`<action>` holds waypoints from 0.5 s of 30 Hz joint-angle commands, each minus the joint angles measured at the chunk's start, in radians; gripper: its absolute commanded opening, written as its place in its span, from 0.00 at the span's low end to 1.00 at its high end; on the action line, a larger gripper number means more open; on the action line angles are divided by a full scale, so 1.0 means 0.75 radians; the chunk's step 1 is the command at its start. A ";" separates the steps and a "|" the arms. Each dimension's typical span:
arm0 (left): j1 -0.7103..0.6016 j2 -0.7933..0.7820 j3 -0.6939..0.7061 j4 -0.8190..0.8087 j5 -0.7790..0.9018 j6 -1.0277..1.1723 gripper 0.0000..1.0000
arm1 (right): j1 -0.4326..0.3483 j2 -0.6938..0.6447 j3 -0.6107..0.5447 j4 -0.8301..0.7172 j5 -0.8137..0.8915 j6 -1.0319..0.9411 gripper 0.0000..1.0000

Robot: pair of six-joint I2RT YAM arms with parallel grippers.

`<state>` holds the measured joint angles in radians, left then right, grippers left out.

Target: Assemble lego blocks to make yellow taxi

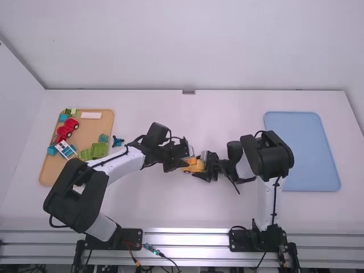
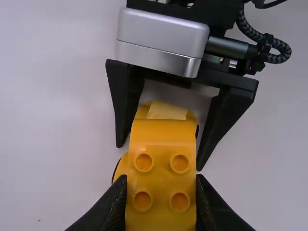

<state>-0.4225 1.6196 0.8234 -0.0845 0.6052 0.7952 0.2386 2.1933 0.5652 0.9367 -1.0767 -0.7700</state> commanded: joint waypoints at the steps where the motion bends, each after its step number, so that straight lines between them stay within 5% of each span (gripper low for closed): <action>1: -0.004 0.019 -0.019 0.000 0.009 0.016 0.02 | -0.004 0.019 0.007 -0.014 0.022 -0.030 0.71; 5: 0.001 0.044 -0.019 0.021 0.005 0.010 0.01 | -0.005 0.019 -0.026 0.030 0.000 -0.093 0.60; 15: -0.012 0.115 -0.017 0.072 0.016 0.011 0.01 | -0.002 0.019 -0.055 0.085 0.001 -0.085 0.54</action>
<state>-0.4229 1.6989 0.8234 -0.0315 0.6003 0.7979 0.2386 2.1933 0.5289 1.0084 -1.0882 -0.8146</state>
